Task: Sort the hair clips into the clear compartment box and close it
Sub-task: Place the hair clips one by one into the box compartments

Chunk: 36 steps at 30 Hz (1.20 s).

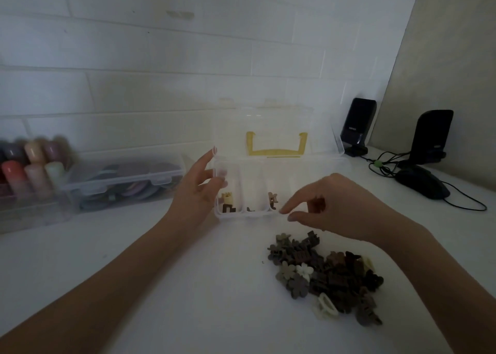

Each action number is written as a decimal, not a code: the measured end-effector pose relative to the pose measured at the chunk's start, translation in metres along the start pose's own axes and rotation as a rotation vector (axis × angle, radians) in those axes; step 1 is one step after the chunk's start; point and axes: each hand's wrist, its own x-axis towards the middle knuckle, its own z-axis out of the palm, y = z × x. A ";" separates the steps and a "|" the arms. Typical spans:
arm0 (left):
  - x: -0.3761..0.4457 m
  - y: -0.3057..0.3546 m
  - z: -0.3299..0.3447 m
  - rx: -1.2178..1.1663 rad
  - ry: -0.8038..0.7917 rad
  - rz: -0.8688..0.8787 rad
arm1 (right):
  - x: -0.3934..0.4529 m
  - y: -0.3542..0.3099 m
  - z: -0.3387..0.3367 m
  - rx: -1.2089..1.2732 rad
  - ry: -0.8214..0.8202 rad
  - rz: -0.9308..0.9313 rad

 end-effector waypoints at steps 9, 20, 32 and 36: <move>0.003 -0.001 -0.002 0.041 0.022 -0.007 | -0.002 -0.008 -0.012 -0.127 -0.214 0.064; 0.005 -0.004 -0.001 0.026 0.019 -0.002 | 0.001 -0.009 0.017 -0.161 -0.312 0.002; 0.005 -0.002 -0.002 0.039 0.017 -0.012 | 0.006 -0.019 0.020 0.391 0.154 -0.083; 0.005 -0.003 -0.003 0.023 0.004 -0.012 | 0.007 -0.015 0.026 0.441 0.275 -0.029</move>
